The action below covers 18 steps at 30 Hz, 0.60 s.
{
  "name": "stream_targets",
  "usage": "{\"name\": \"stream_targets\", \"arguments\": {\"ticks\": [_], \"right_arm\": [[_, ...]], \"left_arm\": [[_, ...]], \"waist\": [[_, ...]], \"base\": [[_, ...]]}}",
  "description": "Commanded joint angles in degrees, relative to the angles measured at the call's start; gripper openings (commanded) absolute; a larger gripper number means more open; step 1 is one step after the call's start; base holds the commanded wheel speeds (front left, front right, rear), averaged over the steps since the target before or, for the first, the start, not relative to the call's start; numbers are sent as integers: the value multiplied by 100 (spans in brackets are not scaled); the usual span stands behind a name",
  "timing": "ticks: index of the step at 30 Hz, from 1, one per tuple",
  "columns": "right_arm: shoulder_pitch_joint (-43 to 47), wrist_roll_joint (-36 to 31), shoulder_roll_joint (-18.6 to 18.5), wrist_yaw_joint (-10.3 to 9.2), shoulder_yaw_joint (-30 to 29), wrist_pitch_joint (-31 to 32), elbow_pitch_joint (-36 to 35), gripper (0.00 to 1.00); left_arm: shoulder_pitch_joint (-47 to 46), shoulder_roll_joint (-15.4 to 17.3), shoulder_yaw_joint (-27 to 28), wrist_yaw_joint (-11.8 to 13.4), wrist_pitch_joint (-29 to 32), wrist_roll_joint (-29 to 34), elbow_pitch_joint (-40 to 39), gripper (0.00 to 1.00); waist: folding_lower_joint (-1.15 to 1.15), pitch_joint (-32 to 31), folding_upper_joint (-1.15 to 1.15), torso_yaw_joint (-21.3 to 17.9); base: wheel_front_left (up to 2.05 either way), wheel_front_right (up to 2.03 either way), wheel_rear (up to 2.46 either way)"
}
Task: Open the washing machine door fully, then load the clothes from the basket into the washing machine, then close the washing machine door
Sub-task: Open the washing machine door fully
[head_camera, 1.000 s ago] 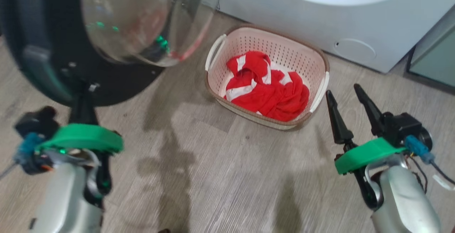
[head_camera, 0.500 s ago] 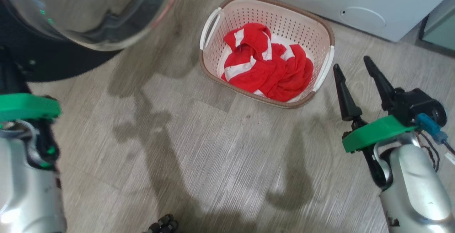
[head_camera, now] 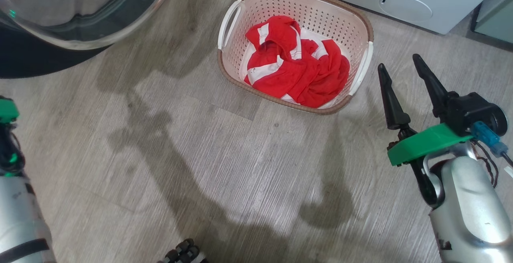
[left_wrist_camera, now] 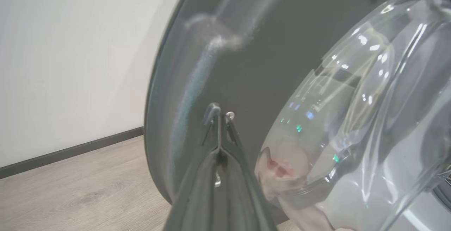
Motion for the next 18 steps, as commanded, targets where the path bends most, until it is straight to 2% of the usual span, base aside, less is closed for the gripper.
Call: {"name": "stream_targets", "arguments": {"ticks": [1, 9, 18], "right_arm": [[-100, -12, 31, 0, 132, -32, -158, 100], [-67, 52, 107, 0, 146, -135, 12, 100], [113, 170, 216, 0, 82, -269, 251, 100]], "left_arm": [[-90, 268, 224, -45, -54, 83, -150, 0], [271, 1, 466, -245, -54, 593, -344, 0], [1286, -431, 91, -352, -54, 903, -1220, 0]], "waist": [[0, -4, 0, -6], [0, -258, 0, -132], [0, -735, 0, -262]], "base": [[0, 0, 0], [0, 0, 0], [0, 0, 0]]}}
